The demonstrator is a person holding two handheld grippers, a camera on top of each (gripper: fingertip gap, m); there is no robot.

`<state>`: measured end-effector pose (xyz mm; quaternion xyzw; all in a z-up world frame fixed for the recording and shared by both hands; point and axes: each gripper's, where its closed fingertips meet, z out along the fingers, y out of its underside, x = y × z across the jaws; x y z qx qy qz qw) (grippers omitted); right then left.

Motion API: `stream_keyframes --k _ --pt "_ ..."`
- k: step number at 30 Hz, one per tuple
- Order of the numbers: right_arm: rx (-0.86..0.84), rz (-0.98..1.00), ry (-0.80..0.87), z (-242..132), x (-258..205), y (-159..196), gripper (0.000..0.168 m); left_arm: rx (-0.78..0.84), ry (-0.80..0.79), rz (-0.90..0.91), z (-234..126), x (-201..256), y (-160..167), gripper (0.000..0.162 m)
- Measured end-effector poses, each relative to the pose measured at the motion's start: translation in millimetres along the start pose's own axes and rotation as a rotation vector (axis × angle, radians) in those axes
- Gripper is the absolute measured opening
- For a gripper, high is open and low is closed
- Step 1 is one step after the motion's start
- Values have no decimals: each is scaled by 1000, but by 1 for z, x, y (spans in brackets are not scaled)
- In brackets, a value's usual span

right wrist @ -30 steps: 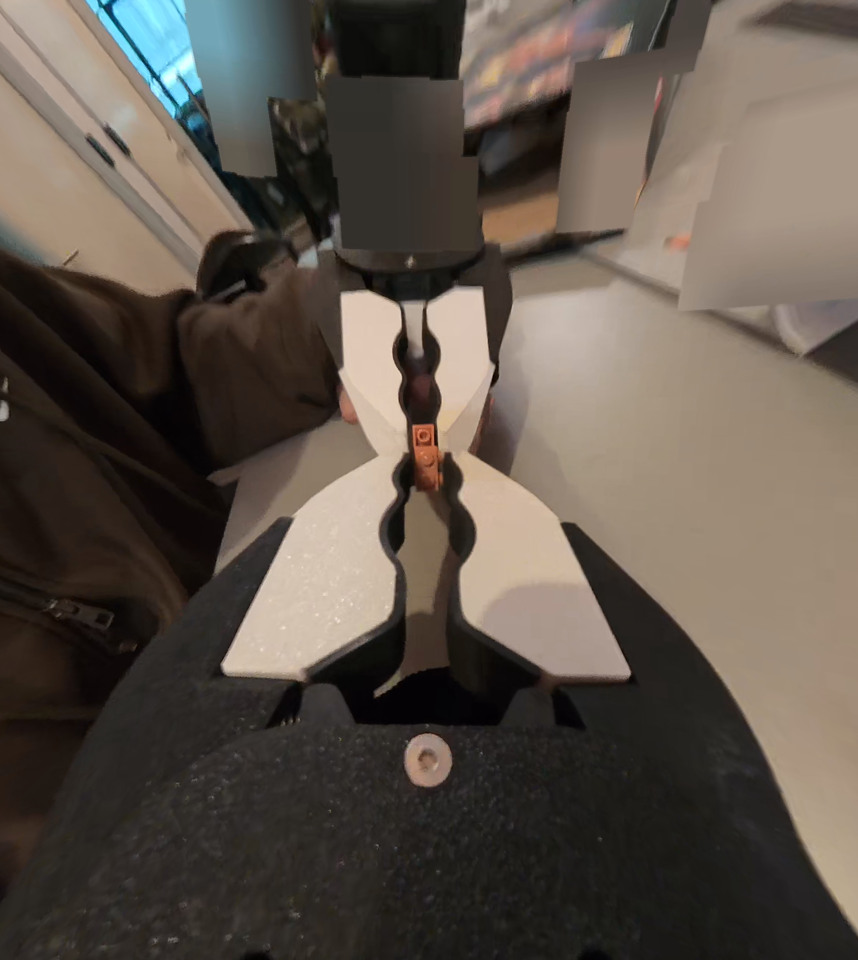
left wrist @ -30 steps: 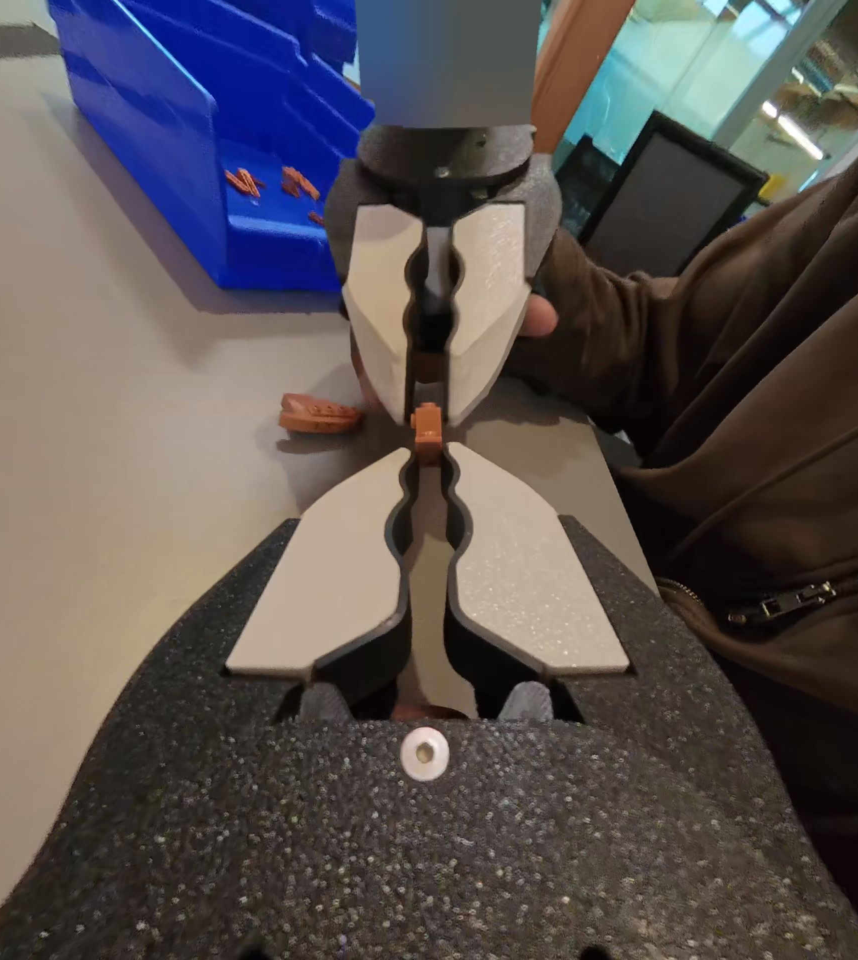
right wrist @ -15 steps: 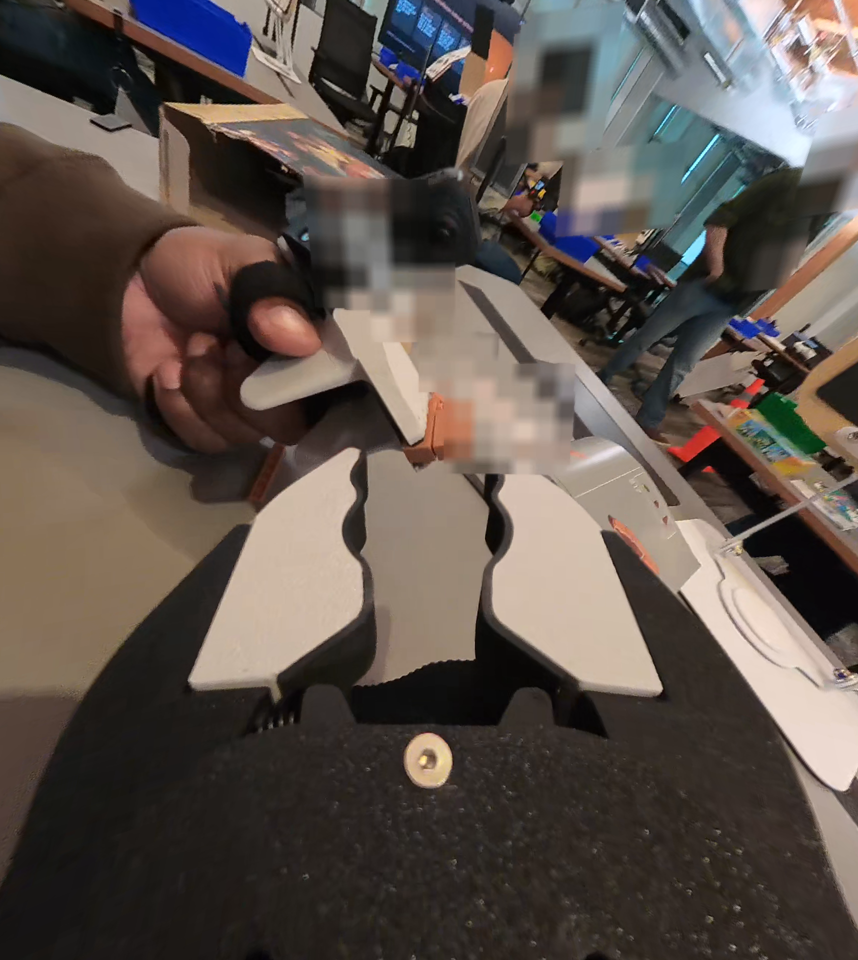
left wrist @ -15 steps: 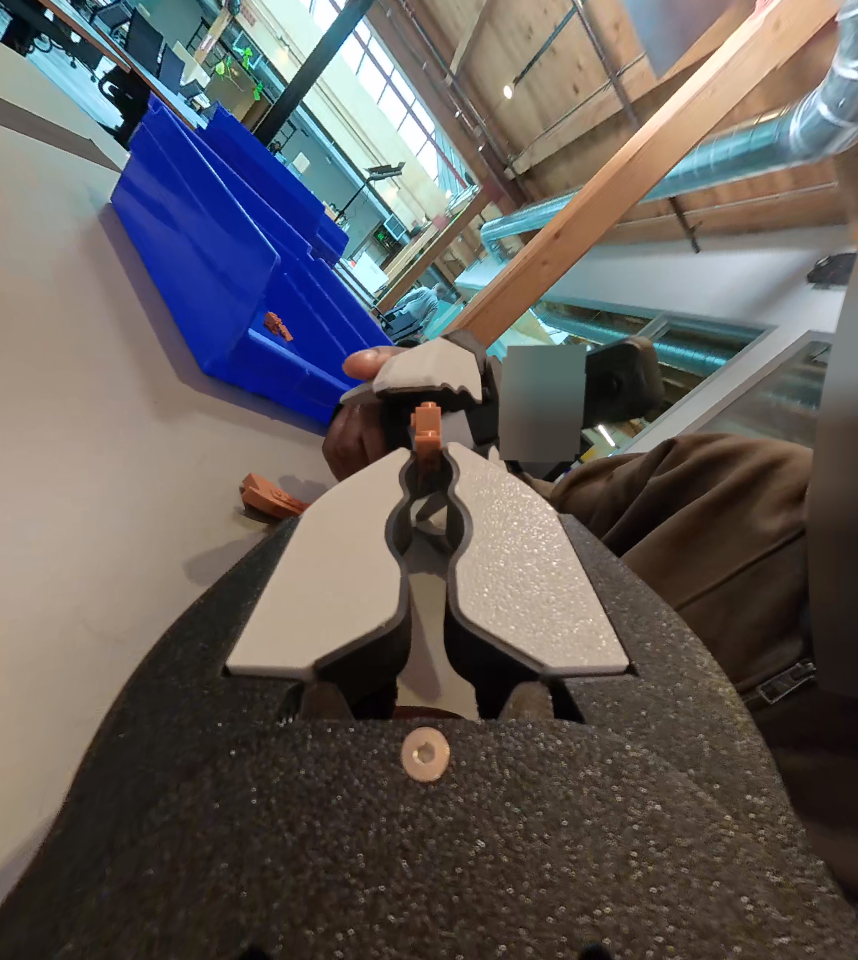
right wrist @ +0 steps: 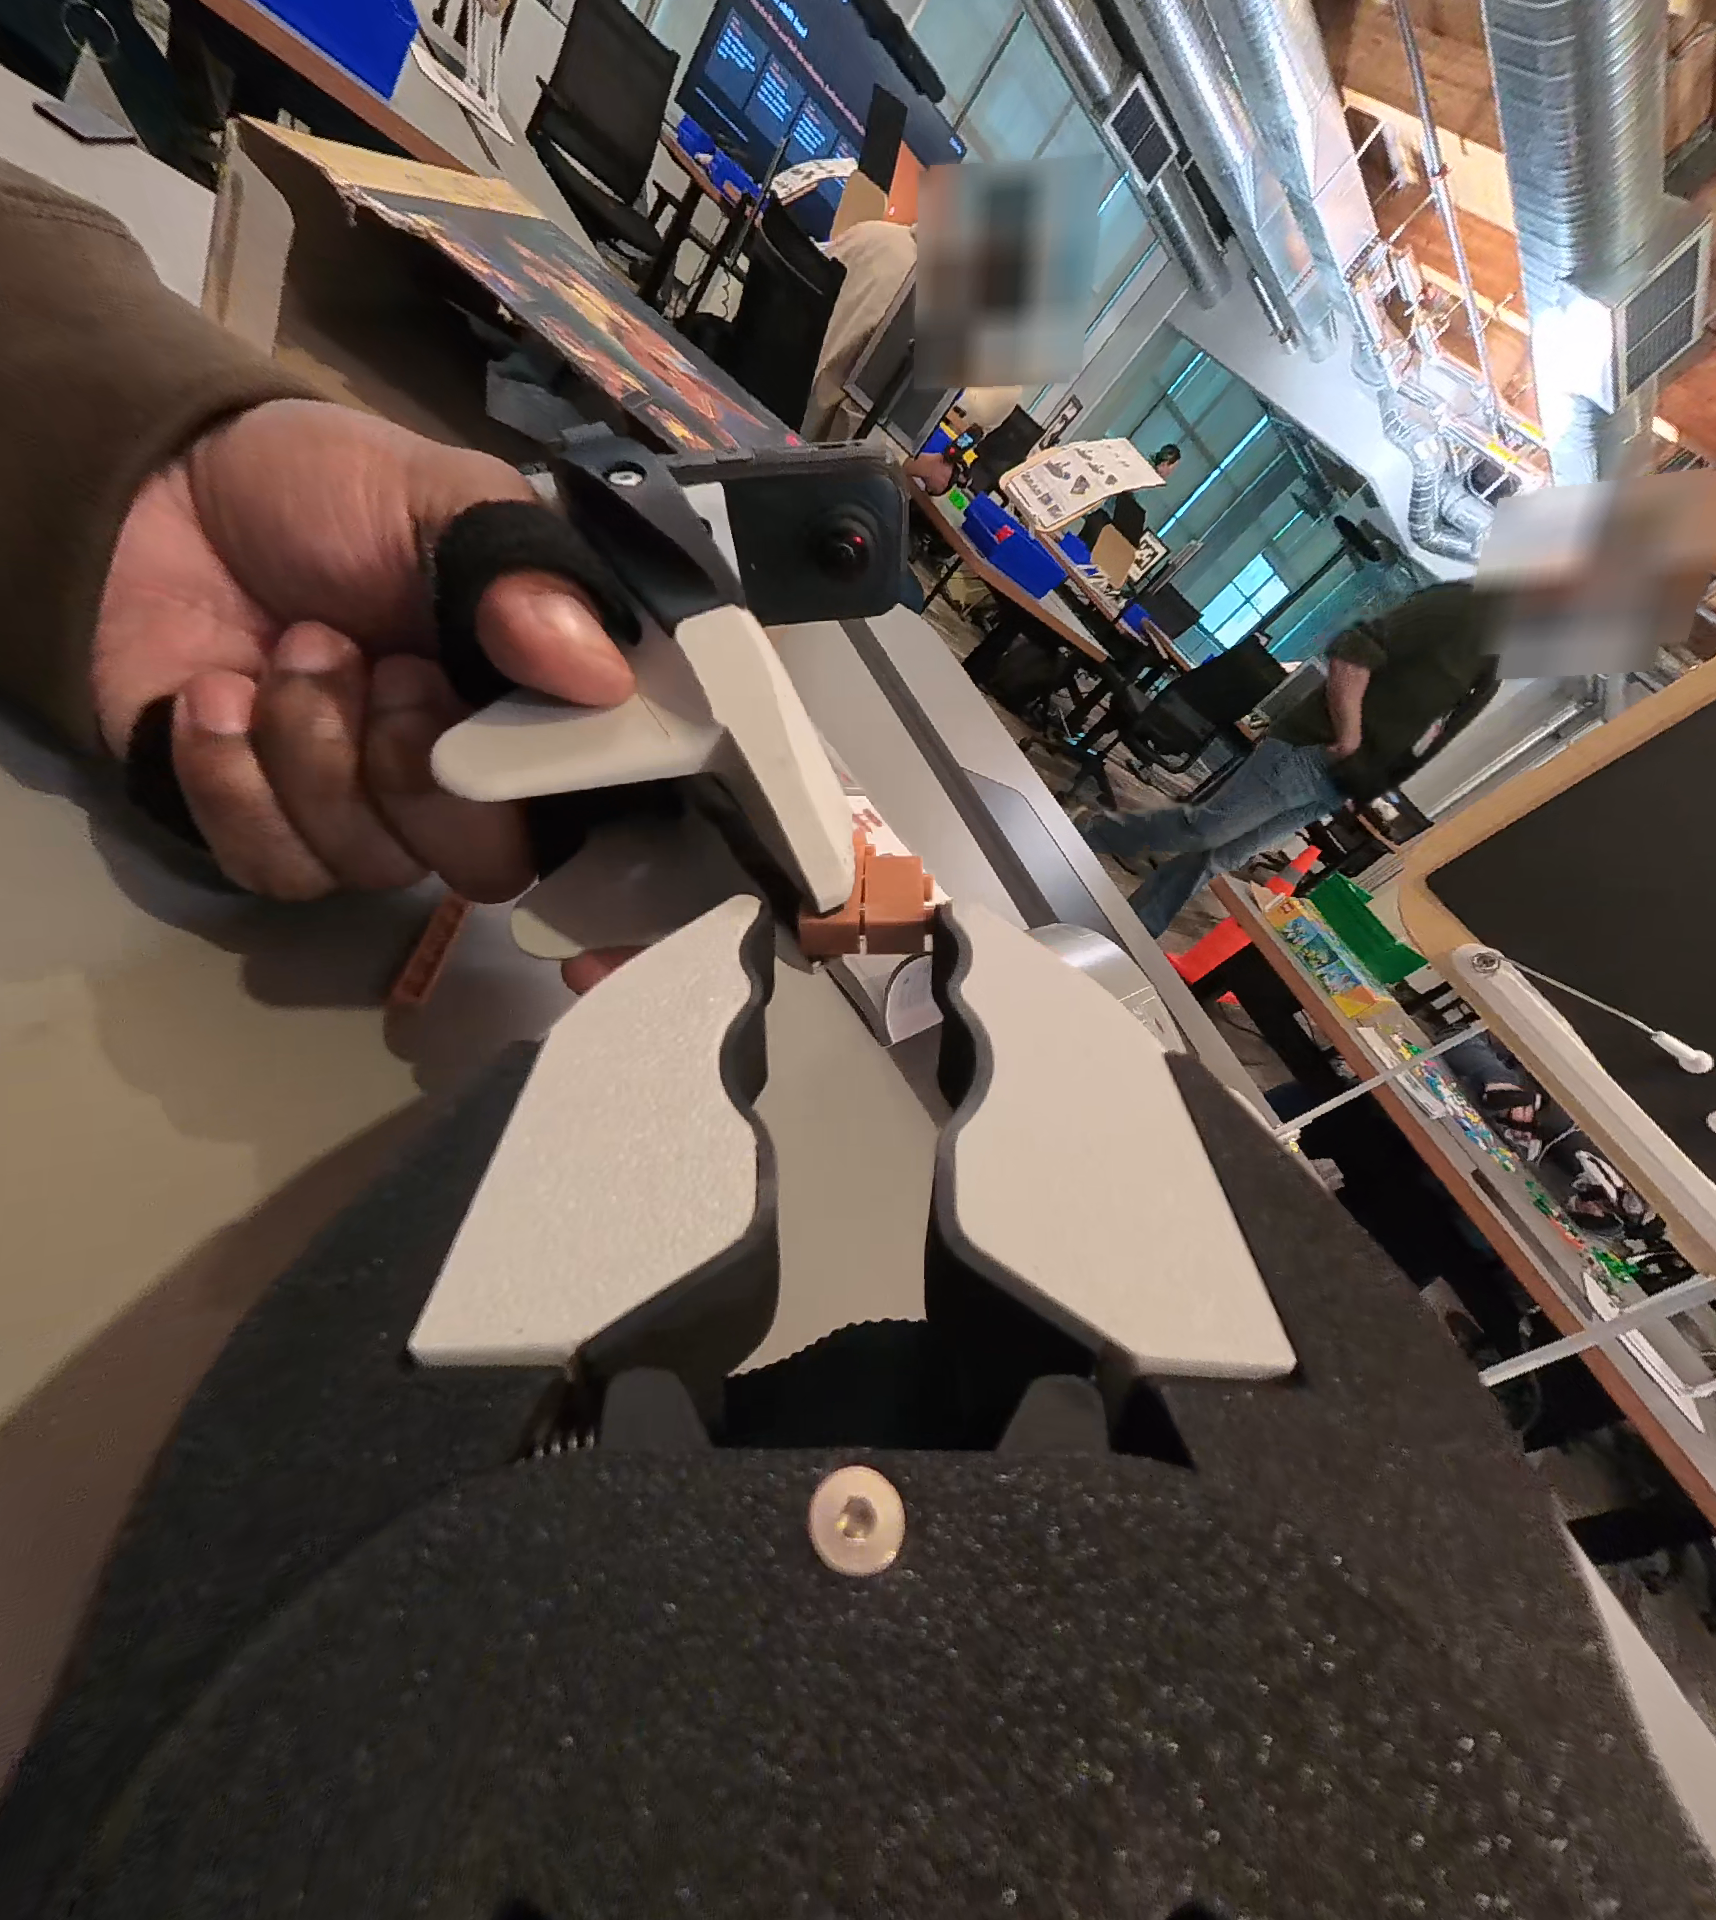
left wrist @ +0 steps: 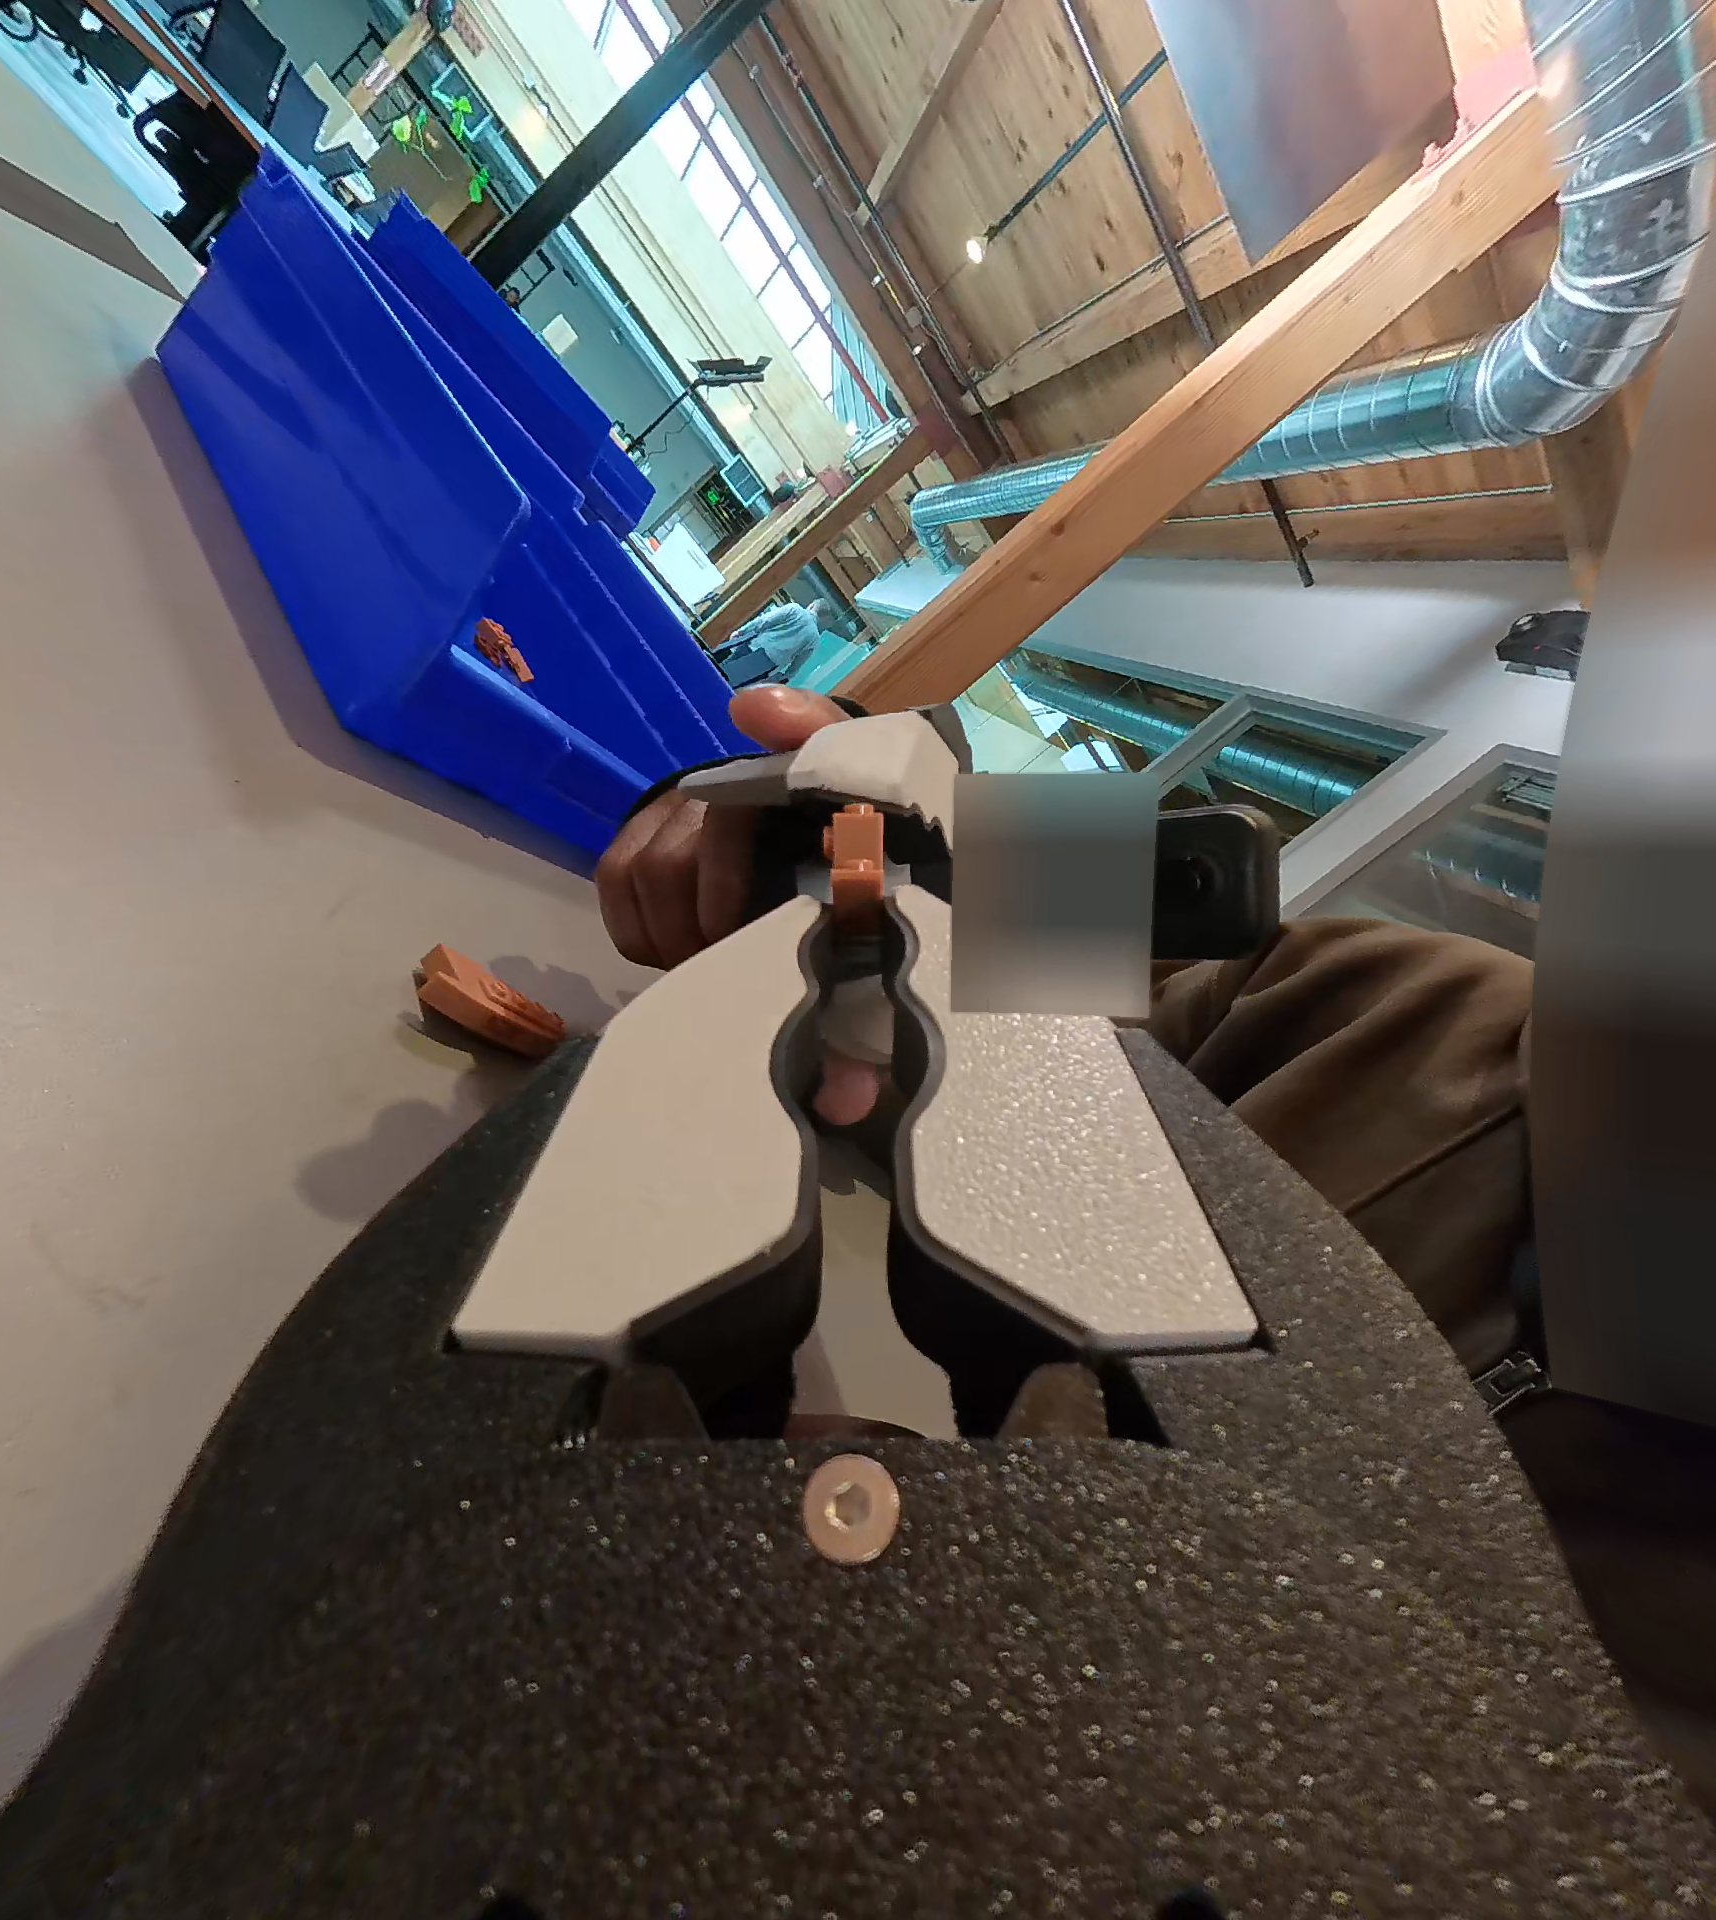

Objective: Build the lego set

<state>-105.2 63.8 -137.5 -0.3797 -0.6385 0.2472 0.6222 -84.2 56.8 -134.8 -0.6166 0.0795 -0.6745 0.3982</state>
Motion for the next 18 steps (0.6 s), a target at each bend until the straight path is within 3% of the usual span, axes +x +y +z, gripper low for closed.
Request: stream_keyframes --k 18 --pt "-2 -29 -1 -2 -1 -1 27 -12 -2 -13 0 -1 1 8"
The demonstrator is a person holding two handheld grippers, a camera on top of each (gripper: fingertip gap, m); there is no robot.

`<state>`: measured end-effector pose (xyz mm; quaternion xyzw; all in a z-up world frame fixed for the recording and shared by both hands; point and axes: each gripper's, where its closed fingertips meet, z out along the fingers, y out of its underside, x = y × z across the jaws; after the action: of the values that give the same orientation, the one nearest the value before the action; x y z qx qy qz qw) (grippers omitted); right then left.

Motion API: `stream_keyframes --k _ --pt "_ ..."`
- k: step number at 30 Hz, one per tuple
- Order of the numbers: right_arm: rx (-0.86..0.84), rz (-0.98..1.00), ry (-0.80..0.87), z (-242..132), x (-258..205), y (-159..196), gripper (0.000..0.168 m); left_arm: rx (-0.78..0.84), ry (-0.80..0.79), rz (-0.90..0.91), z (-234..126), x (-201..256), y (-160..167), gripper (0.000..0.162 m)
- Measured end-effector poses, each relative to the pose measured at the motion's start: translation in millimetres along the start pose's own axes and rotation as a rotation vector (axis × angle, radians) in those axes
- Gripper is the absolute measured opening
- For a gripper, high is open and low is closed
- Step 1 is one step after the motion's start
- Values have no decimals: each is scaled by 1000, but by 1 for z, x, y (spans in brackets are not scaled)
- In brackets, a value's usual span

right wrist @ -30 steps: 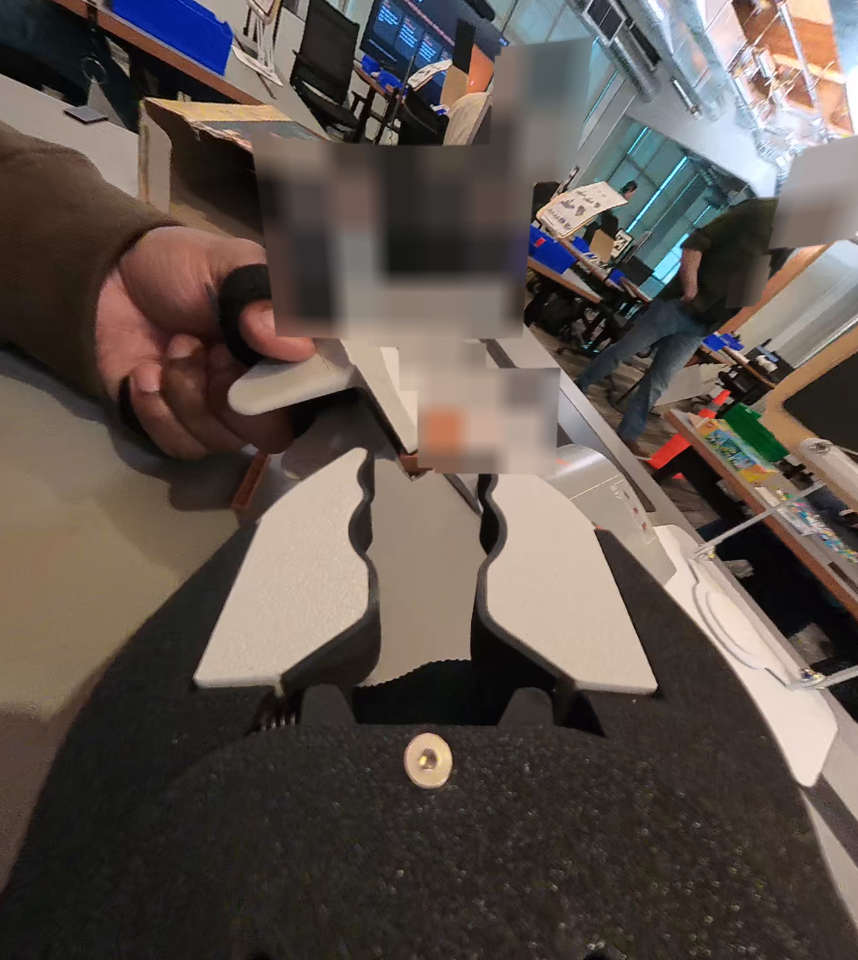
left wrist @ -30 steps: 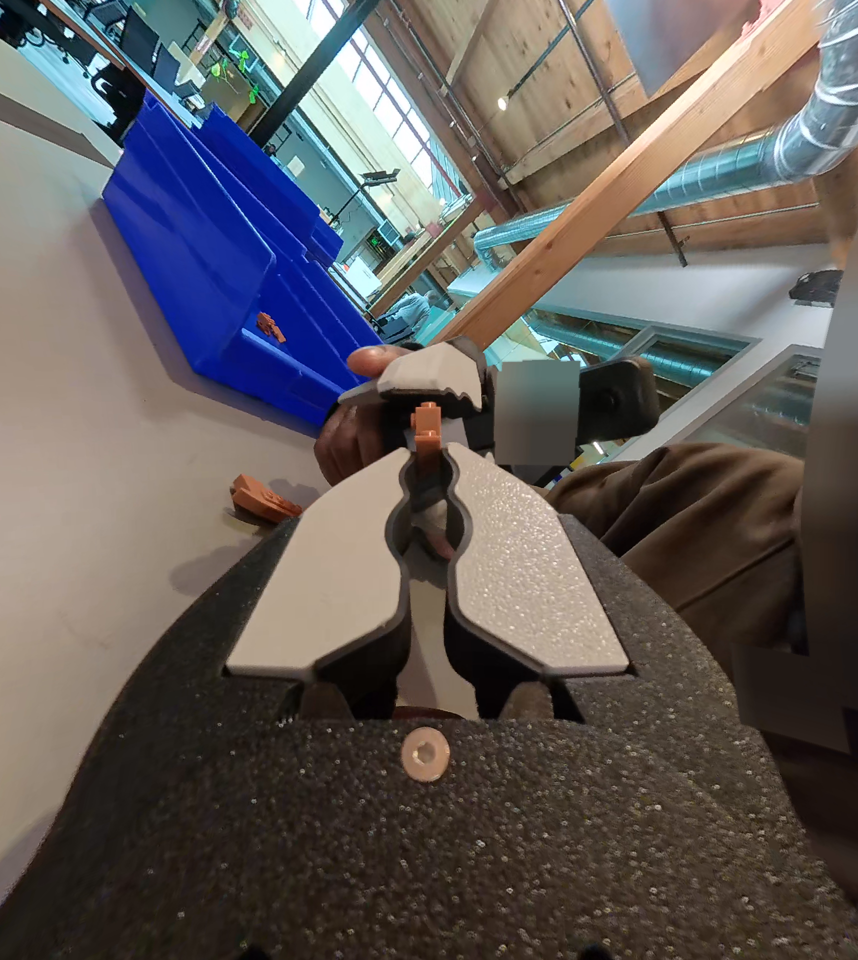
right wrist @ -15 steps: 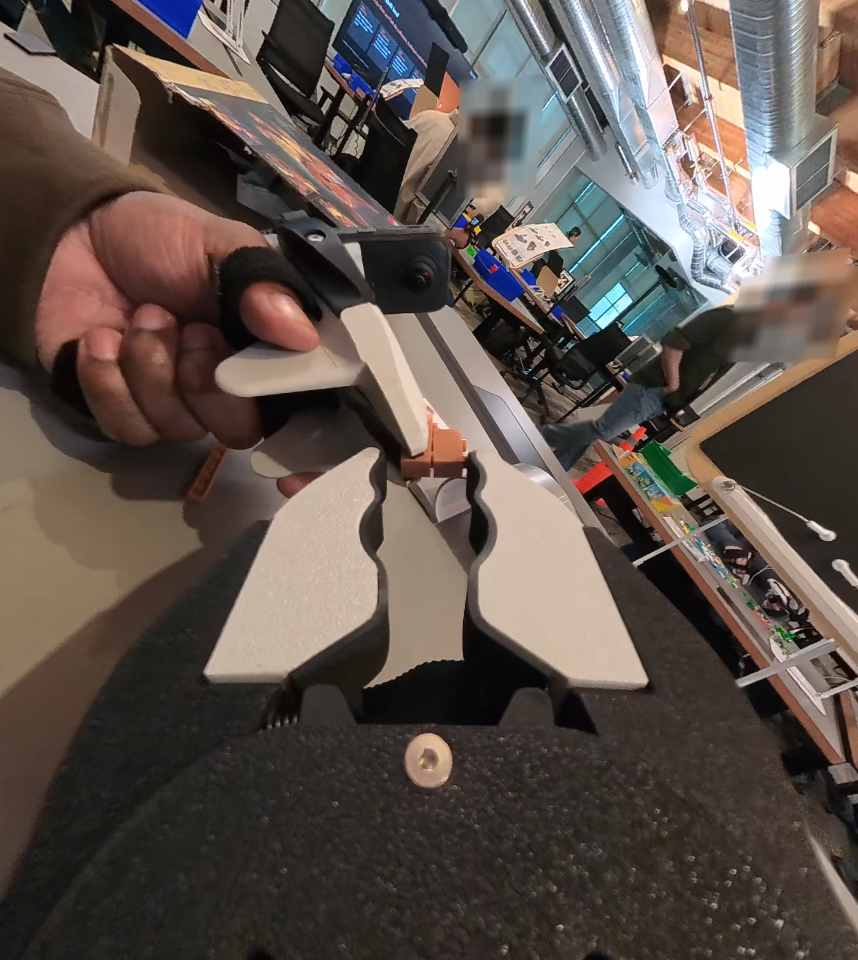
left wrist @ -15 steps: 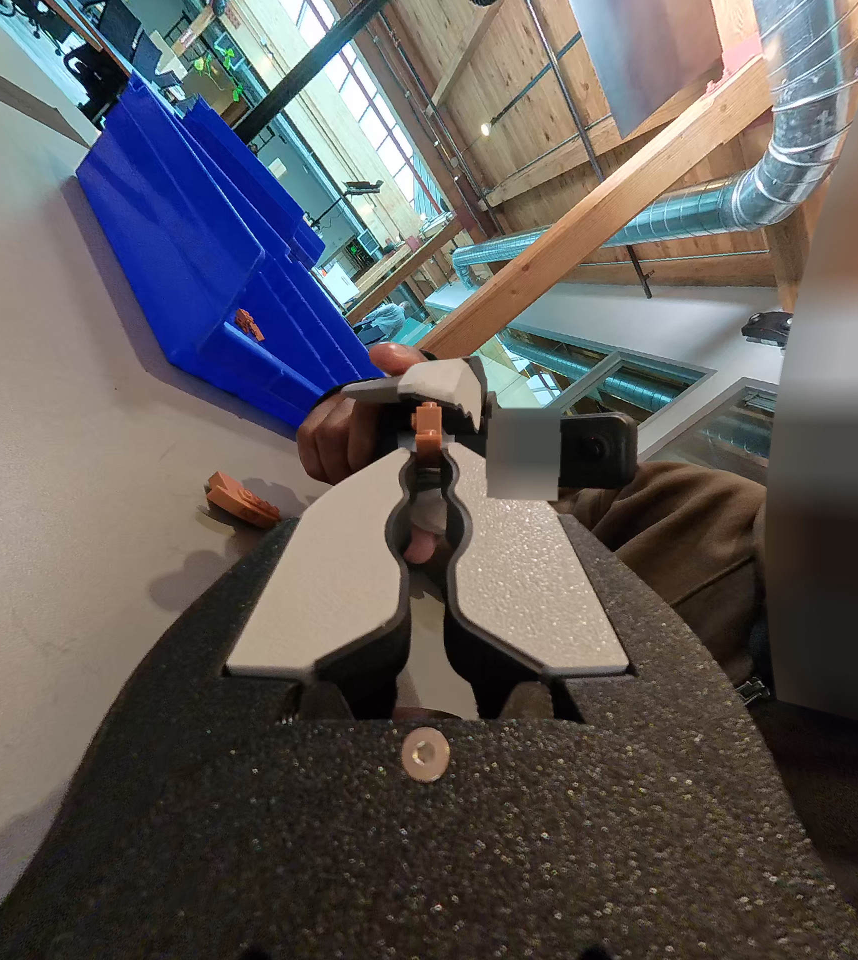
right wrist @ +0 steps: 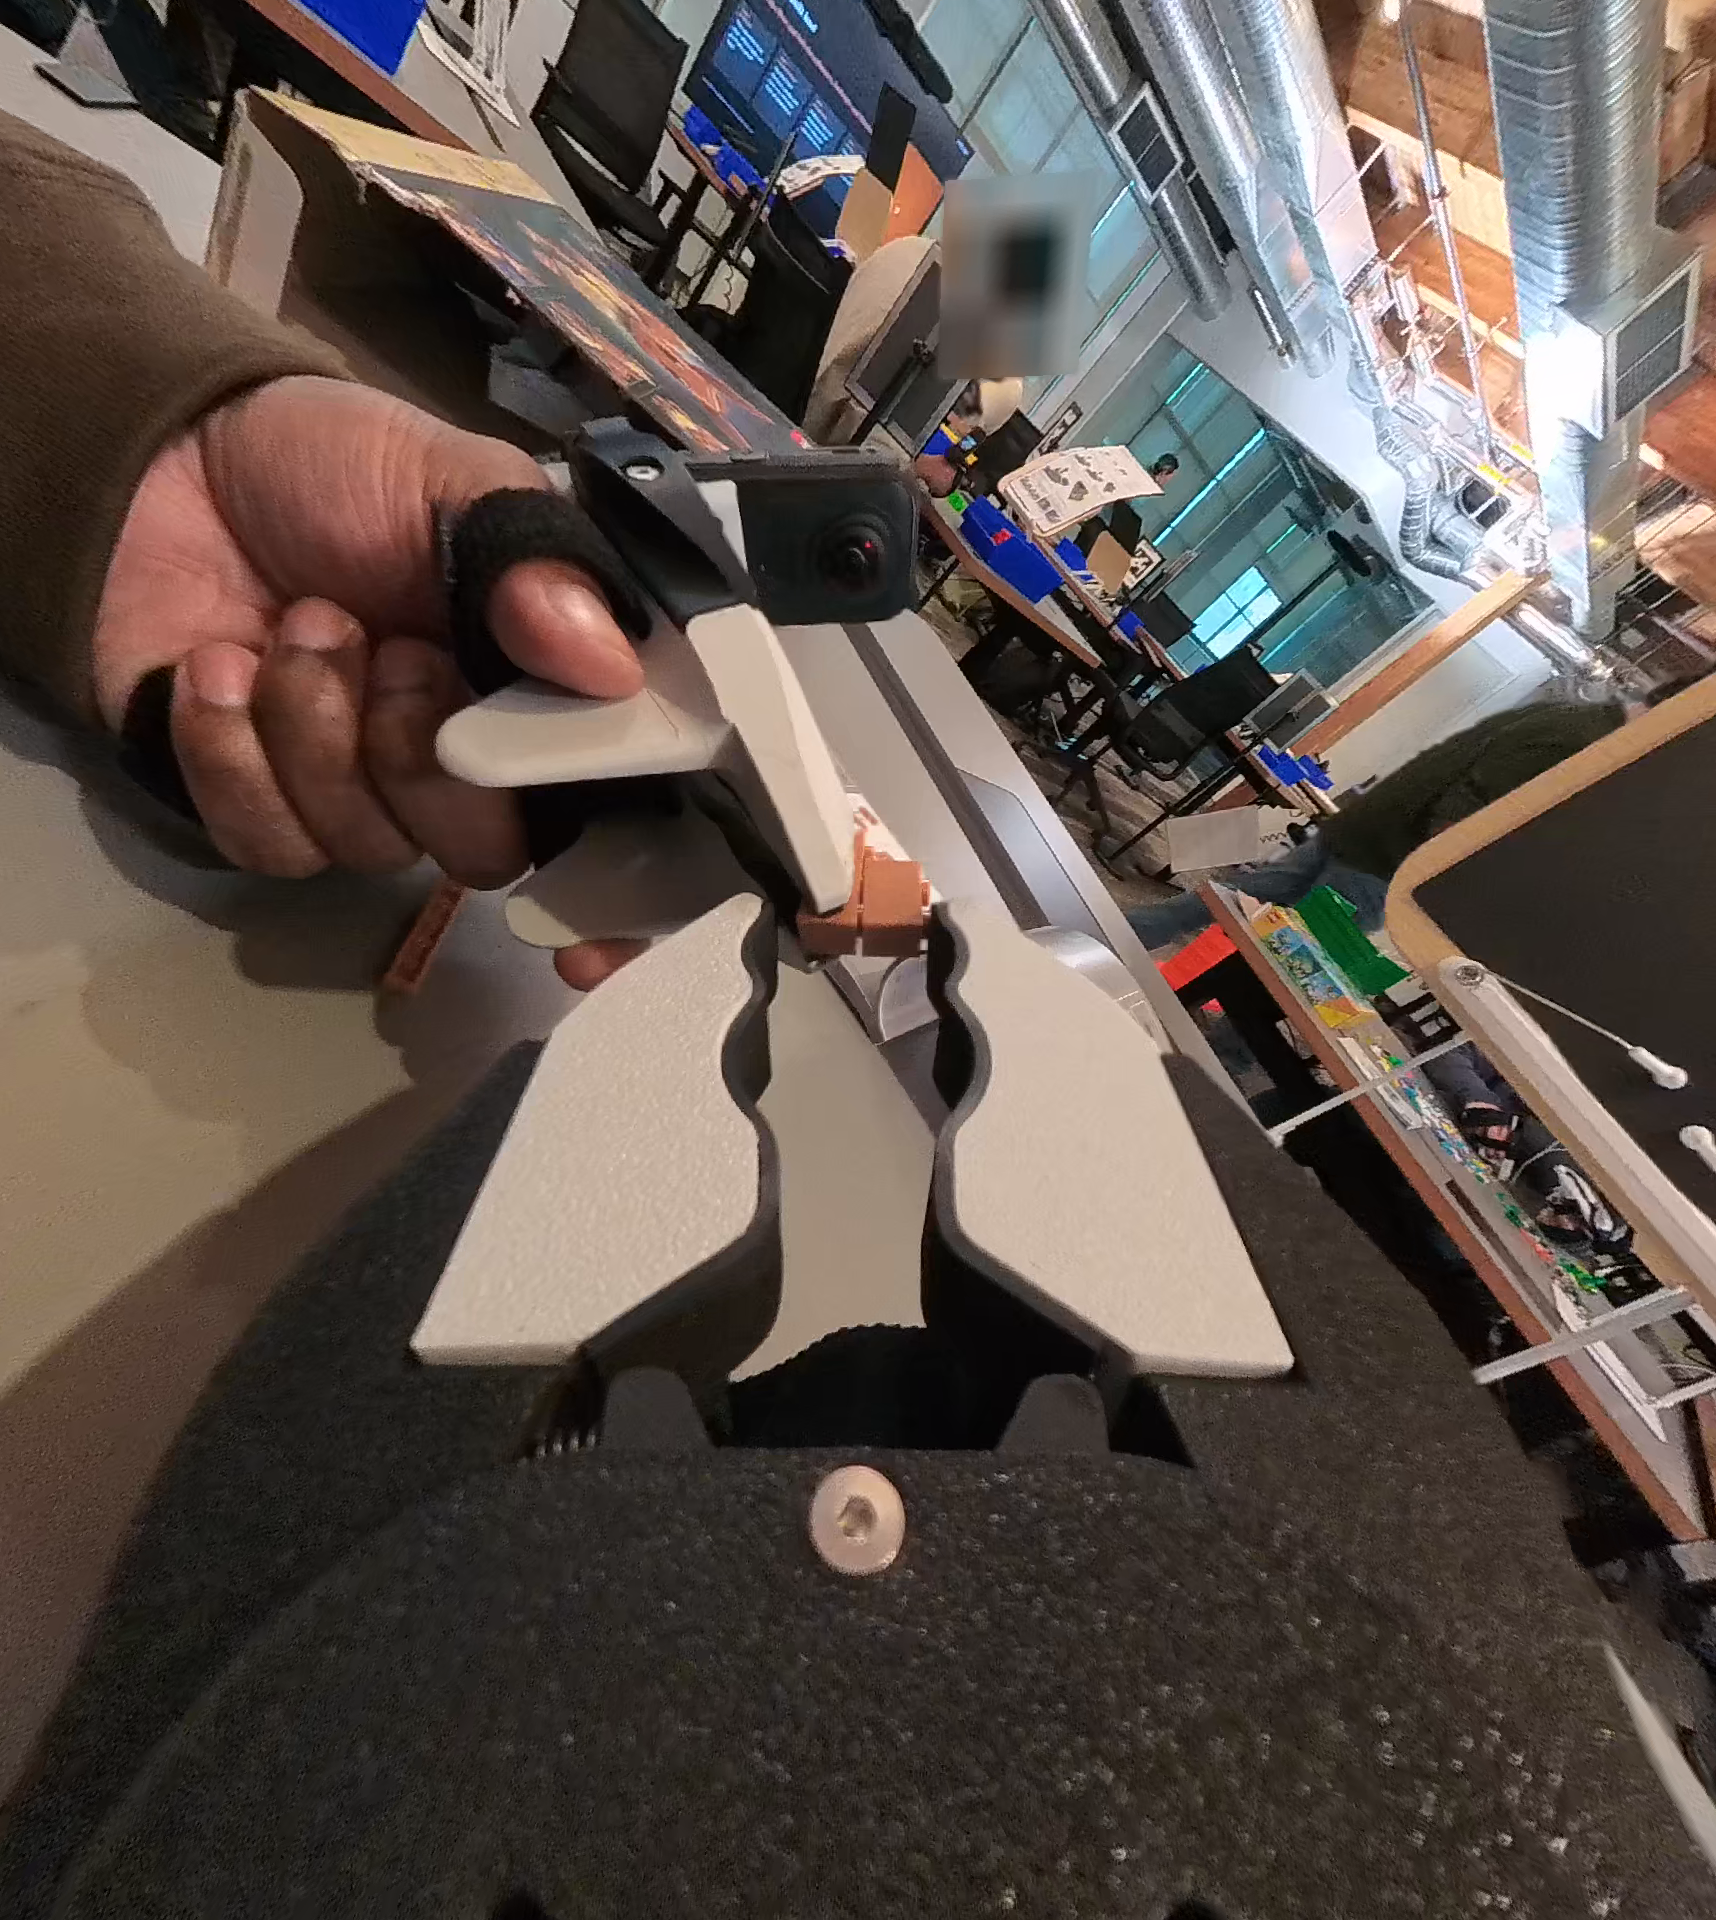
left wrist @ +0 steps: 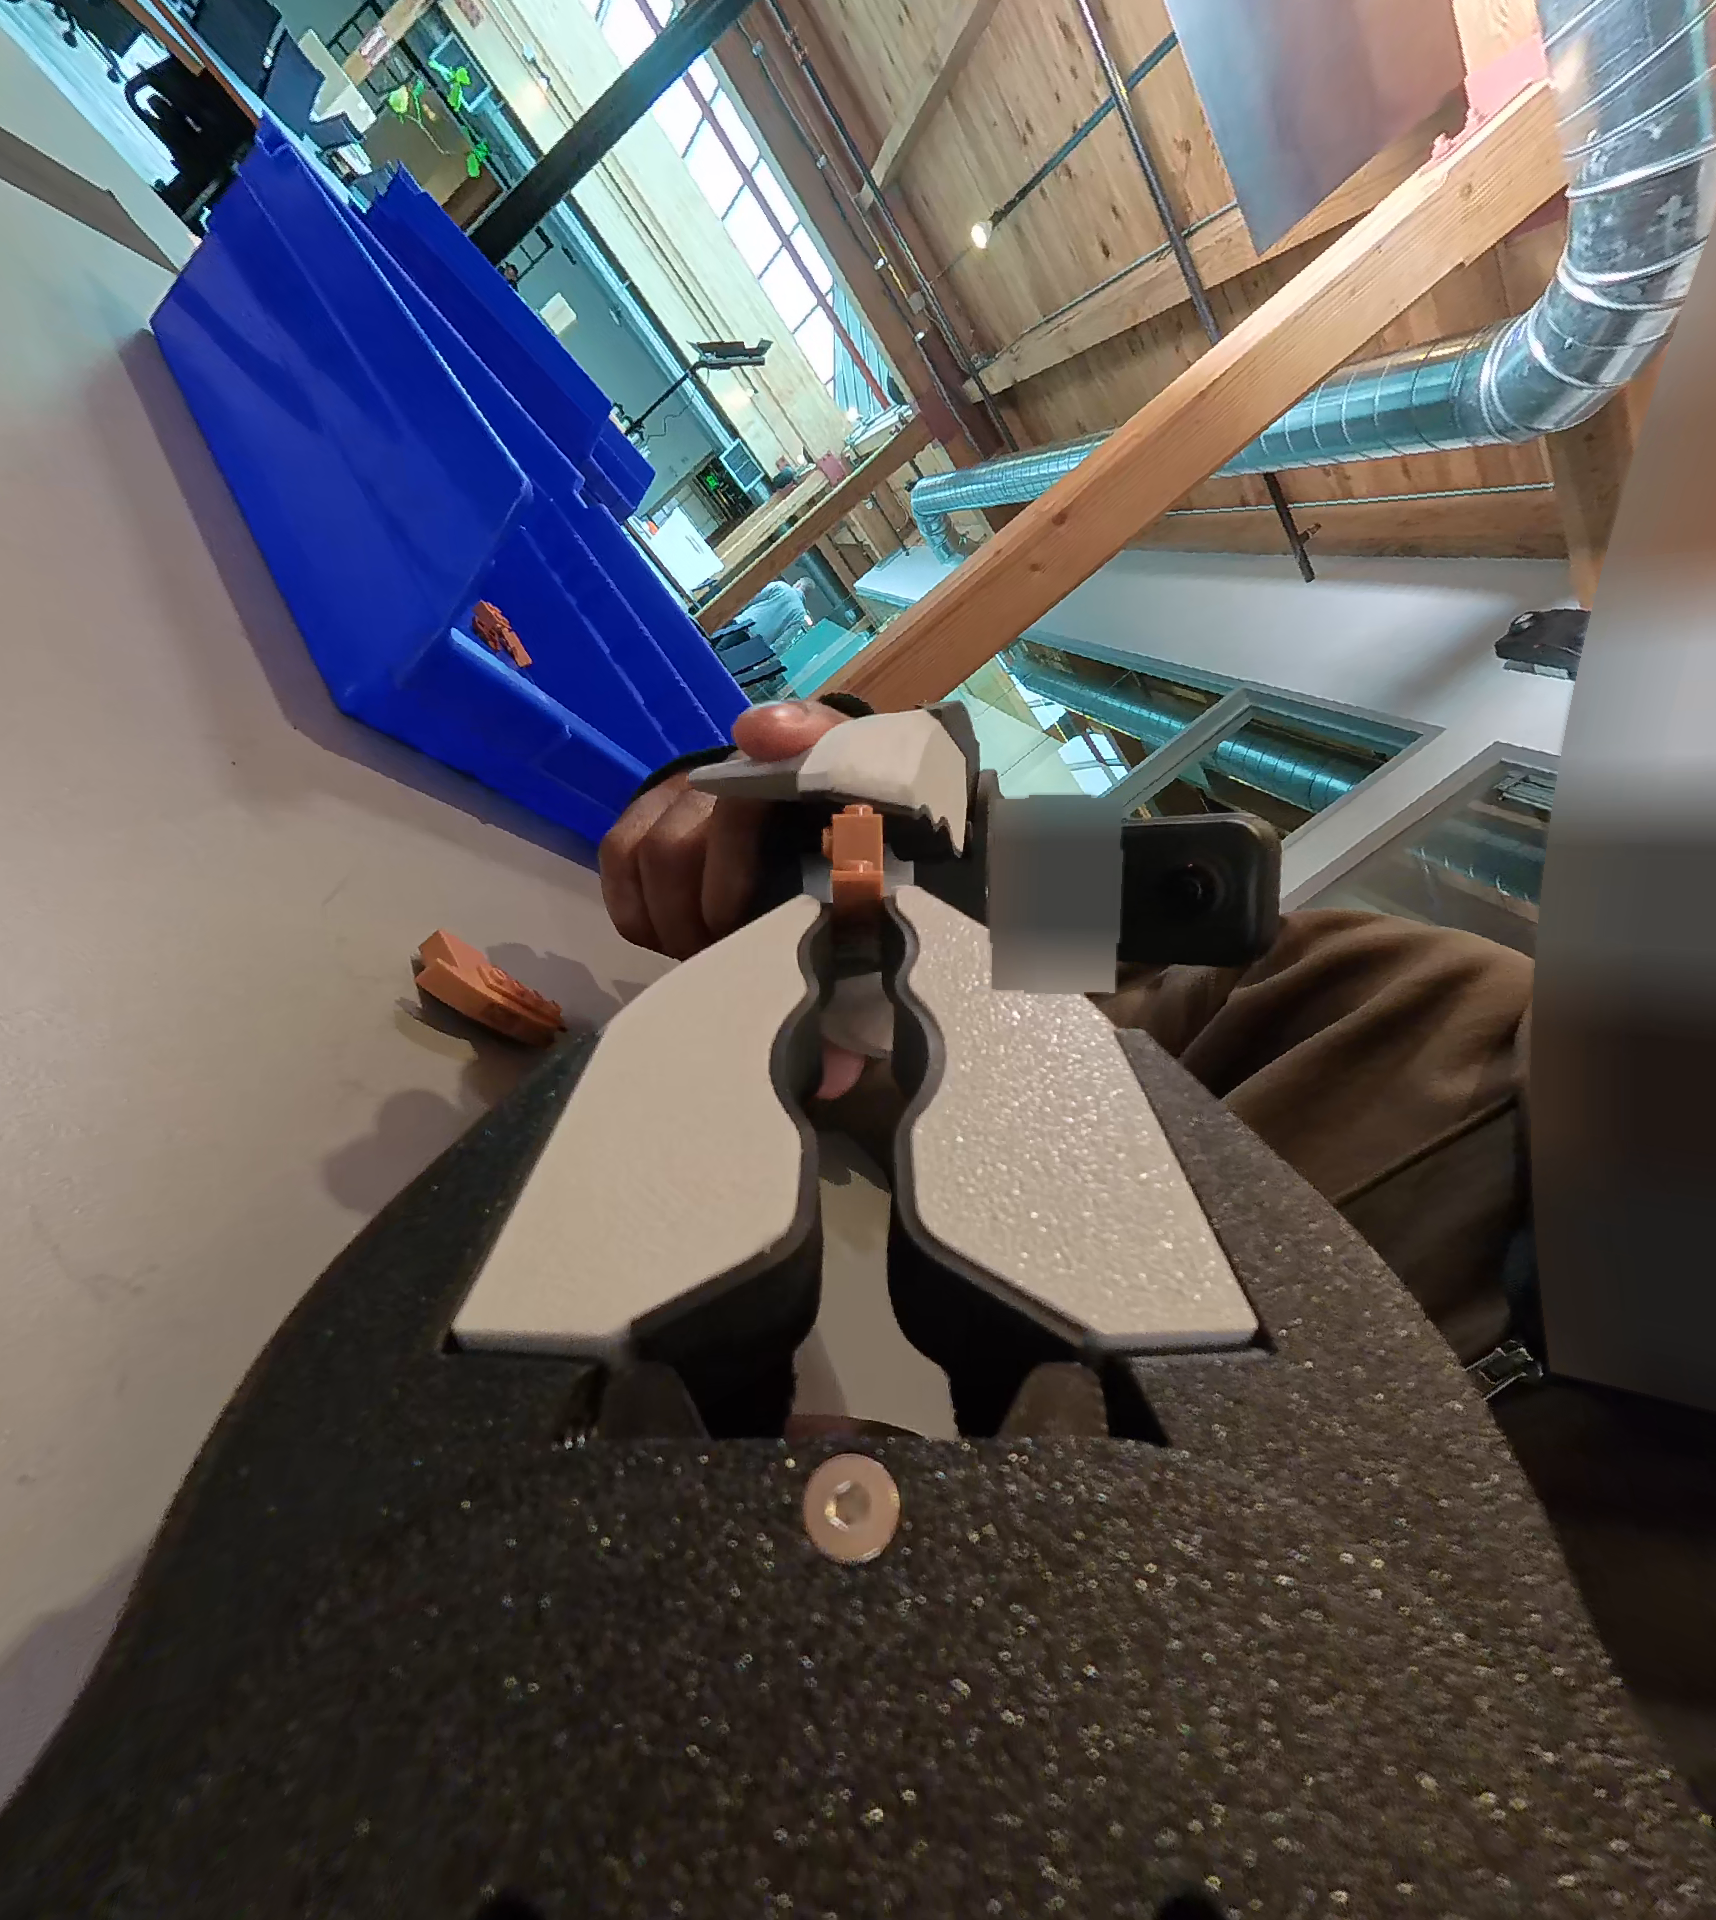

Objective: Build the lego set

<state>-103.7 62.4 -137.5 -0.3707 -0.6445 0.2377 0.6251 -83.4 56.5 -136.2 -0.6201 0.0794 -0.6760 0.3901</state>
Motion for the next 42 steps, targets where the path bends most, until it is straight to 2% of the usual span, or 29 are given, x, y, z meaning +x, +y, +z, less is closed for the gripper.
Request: stream_keyframes --k 20,25,33,37,42 --pt "-18 6 -11 0 -1 1 22 -2 -13 10 0 1 -1 8" --pt "-25 31 2 -1 3 4 22 -9 -32 40 -3 1 -3 15" --pt "-10 24 -10 -2 0 3 22 -16 -44 49 -3 -2 -1 8" --pt "-15 -8 9 -1 2 4 37 -55 -13 52 -1 3 5 8" --pt "13 -61 -11 -3 -6 -1 28 -78 8 35 1 6 9 8"
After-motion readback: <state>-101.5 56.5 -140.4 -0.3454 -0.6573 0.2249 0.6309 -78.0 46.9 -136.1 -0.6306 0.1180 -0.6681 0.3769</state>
